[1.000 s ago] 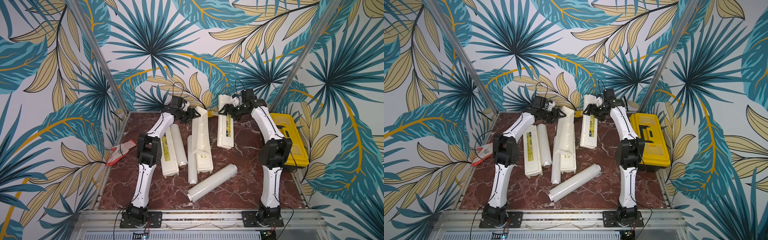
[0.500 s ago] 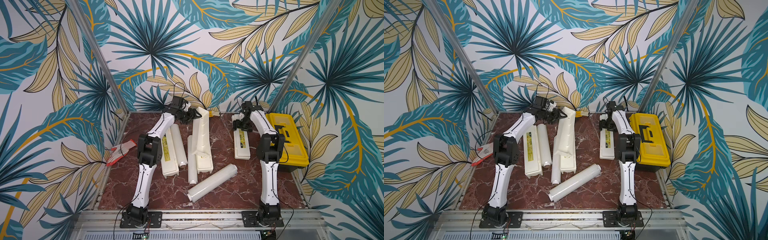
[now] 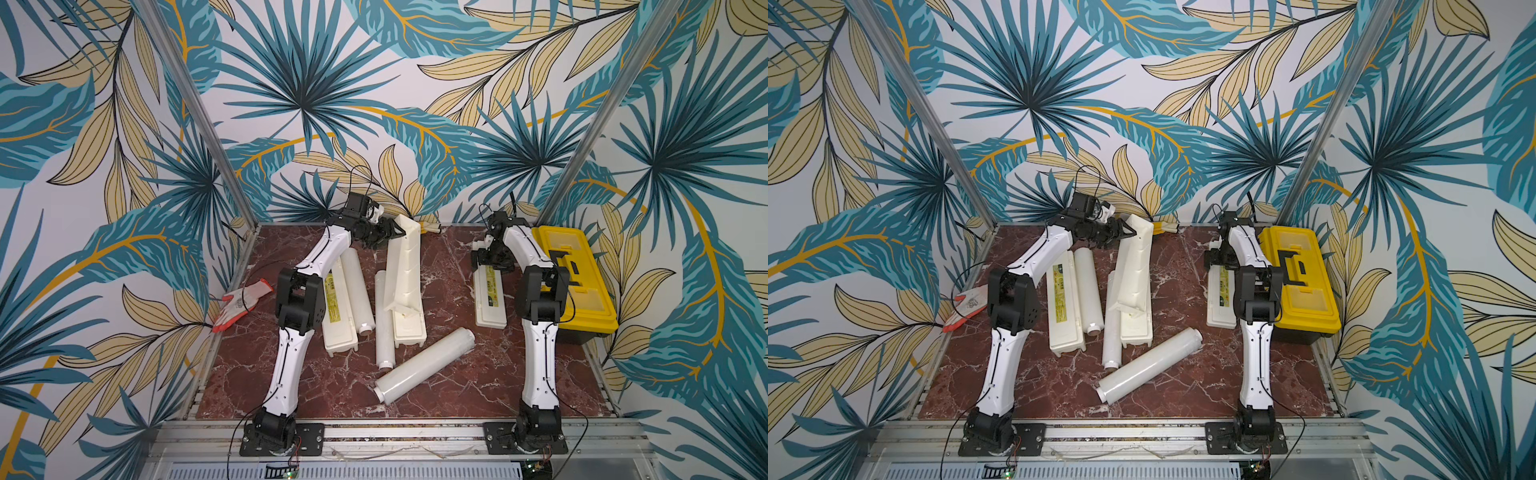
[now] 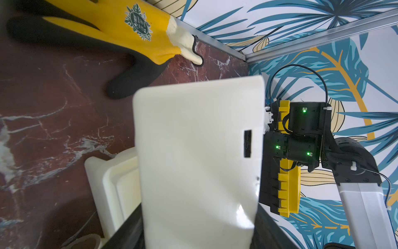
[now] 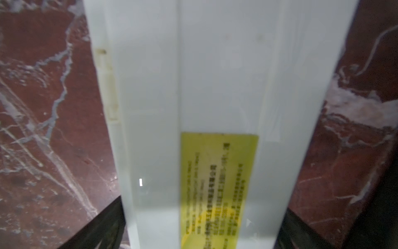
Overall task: Put plastic wrap rolls into dispensers
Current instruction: Place the lid at the center of the board, then place the plastic wrap cutting box at the center of the board.
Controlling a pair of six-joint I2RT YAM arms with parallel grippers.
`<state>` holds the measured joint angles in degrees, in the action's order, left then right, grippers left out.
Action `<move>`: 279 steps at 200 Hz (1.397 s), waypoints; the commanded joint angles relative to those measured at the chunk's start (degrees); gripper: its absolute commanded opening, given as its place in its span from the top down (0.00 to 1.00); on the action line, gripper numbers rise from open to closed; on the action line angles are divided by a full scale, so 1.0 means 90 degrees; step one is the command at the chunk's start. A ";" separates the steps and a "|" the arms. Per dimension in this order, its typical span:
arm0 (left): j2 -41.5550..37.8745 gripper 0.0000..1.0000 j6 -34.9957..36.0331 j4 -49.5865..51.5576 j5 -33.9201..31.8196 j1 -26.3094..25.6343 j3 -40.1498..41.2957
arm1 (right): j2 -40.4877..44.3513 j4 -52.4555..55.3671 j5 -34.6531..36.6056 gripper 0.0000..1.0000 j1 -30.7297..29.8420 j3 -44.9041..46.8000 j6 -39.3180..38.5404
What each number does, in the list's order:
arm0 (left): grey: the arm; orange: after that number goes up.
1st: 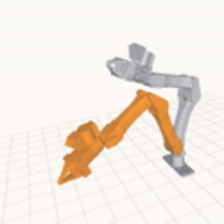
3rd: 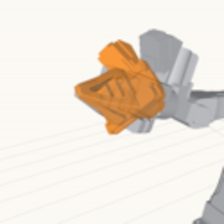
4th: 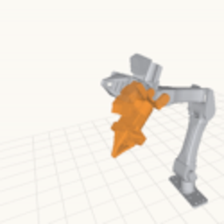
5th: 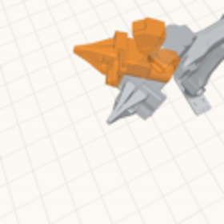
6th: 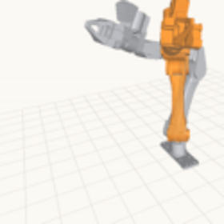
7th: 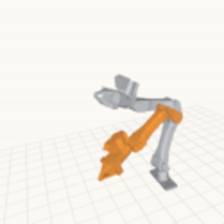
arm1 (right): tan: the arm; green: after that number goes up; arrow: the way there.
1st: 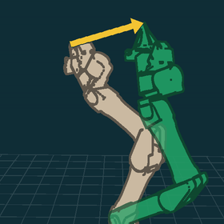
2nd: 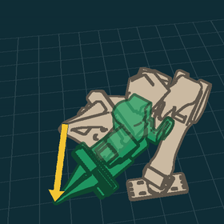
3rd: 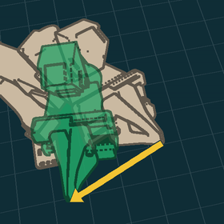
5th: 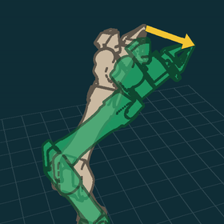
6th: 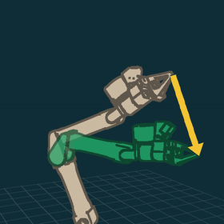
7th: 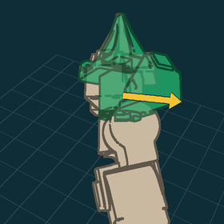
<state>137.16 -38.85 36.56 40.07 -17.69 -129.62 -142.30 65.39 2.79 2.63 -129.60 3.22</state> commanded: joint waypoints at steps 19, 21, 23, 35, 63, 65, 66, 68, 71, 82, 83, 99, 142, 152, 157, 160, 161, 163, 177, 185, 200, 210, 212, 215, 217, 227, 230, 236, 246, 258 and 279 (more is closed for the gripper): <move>-0.0226 0.49 0.0186 0.0411 -0.0276 -0.0075 0.0008 | 0.1142 -0.0051 -0.0271 0.01 0.0003 0.0342 0.0234; -0.0227 0.49 0.0186 0.0406 -0.0274 -0.0075 0.0003 | 0.1204 -0.0073 -0.0342 0.01 -0.0009 0.0375 0.0234; -0.0230 0.49 0.0186 0.0407 -0.0273 -0.0082 -0.0001 | 0.1275 -0.0103 -0.0403 0.01 -0.0017 0.0408 0.0239; -0.0221 0.49 0.0168 0.0391 -0.0264 -0.0092 -0.0030 | 0.1735 -0.0390 -0.0919 0.02 -0.0130 0.0750 0.0224; -0.0106 0.49 0.0108 0.0367 -0.0207 -0.0102 -0.0212 | 0.2639 -0.1407 -0.2406 0.09 -0.0649 0.1692 0.0219; -0.0099 0.49 0.0108 0.0363 -0.0203 -0.0104 -0.0220 | 0.2672 -0.1467 -0.2526 0.10 -0.0684 0.1738 0.0262; -0.0097 0.49 0.0108 0.0363 -0.0204 -0.0104 -0.0228 | 0.2684 -0.1495 -0.2570 0.10 -0.0708 0.1765 0.0279; -0.0087 0.49 0.0108 0.0362 -0.0204 -0.0109 -0.0234 | 0.2715 -0.1548 -0.2681 0.11 -0.0731 0.1798 0.0333; -0.0085 0.49 0.0108 0.0362 -0.0205 -0.0106 -0.0249 | 0.2749 -0.1658 -0.2860 0.12 -0.0780 0.1850 0.0435; -0.0084 0.49 0.0092 0.0365 -0.0207 -0.0109 -0.0265 | 0.2896 -0.2313 -0.3737 0.15 -0.0927 0.2220 0.0856; -0.0084 0.49 0.0095 0.0363 -0.0206 -0.0107 -0.0265 | 0.2908 -0.2367 -0.3816 0.16 -0.0937 0.2255 0.0879; -0.0084 0.49 0.0099 0.0367 -0.0207 -0.0114 -0.0250 | 0.3026 -0.3361 -0.4318 0.21 -0.1175 0.2818 0.1483; -0.0084 0.49 0.0118 0.0371 -0.0205 -0.0124 -0.0178 | 0.2584 -0.3937 -0.4623 0.31 -0.1643 0.2930 0.2067; -0.0089 0.49 0.0137 0.0368 -0.0215 -0.0124 -0.0168 | 0.2475 -0.3962 -0.4573 0.35 -0.1681 0.2941 0.2160; -0.0084 0.49 0.0137 0.0371 -0.0219 -0.0123 -0.0153 | 0.2418 -0.3964 -0.4525 0.36 -0.1703 0.2950 0.2202; -0.0084 0.49 0.0137 0.0371 -0.0222 -0.0121 -0.0154 | 0.2391 -0.3969 -0.4512 0.37 -0.1710 0.2952 0.2232; -0.0084 0.49 0.0137 0.0361 -0.0223 -0.0123 -0.0151 | 0.2382 -0.3972 -0.4506 0.38 -0.1714 0.2953 0.2241; -0.0084 0.49 0.0137 0.0369 -0.0224 -0.0121 -0.0147 | 0.2356 -0.3973 -0.4493 0.38 -0.1717 0.2954 0.2259; -0.0084 0.49 0.0140 0.0369 -0.0214 -0.0123 -0.0128 | 0.2227 -0.4073 -0.4550 0.43 -0.1753 0.2960 0.2371; -0.0084 0.49 0.0145 0.0371 -0.0219 -0.0119 -0.0119 | 0.2175 -0.4131 -0.4612 0.48 -0.1776 0.2955 0.2417; -0.0084 0.49 0.0137 0.0370 -0.0216 -0.0121 -0.0121 | 0.2111 -0.4246 -0.4699 0.59 -0.1842 0.2945 0.2474; -0.0084 0.49 0.0137 0.0373 -0.0217 -0.0117 -0.0110 | 0.2091 -0.4231 -0.4681 0.66 -0.1873 0.2936 0.2432; -0.0084 0.49 0.0140 0.0372 -0.0223 -0.0117 -0.0109 | 0.2099 -0.4206 -0.4676 0.69 -0.1883 0.2928 0.2411; -0.0084 0.49 0.0137 0.0367 -0.0224 -0.0107 -0.0112 | 0.2093 -0.4191 -0.4670 0.70 -0.1889 0.2926 0.2407; -0.0084 0.49 0.0137 0.0371 -0.0224 -0.0112 -0.0110 | 0.2091 -0.4175 -0.4647 0.71 -0.1893 0.2921 0.2386; -0.0084 0.48 0.0132 0.0365 -0.0224 -0.0107 -0.0109 | 0.2092 -0.4055 -0.4562 0.74 -0.1895 0.2916 0.2330; -0.0084 0.47 0.0128 0.0370 -0.0224 -0.0114 -0.0109 | 0.2095 -0.4030 -0.4551 0.76 -0.1894 0.2914 0.2306; -0.0084 0.45 0.0127 0.0370 -0.0224 -0.0114 -0.0107 | 0.2096 -0.3986 -0.4556 0.82 -0.1896 0.2916 0.2261; -0.0084 0.42 0.0120 0.0368 -0.0229 -0.0119 -0.0110 | 0.2088 -0.3926 -0.4538 0.88 -0.1894 0.2916 0.2219; -0.0084 0.39 0.0118 0.0372 -0.0244 -0.0114 -0.0109 | 0.2066 -0.3873 -0.4519 0.92 -0.1894 0.2921 0.2197; -0.0085 0.22 0.0136 0.0363 -0.0246 -0.0110 -0.0099 | 0.2085 -0.3779 -0.4458 0.98 -0.1894 0.2877 0.2171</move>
<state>136.81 -39.27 37.69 39.88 -18.31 -129.93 -122.80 30.39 -36.62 -13.96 -103.83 24.60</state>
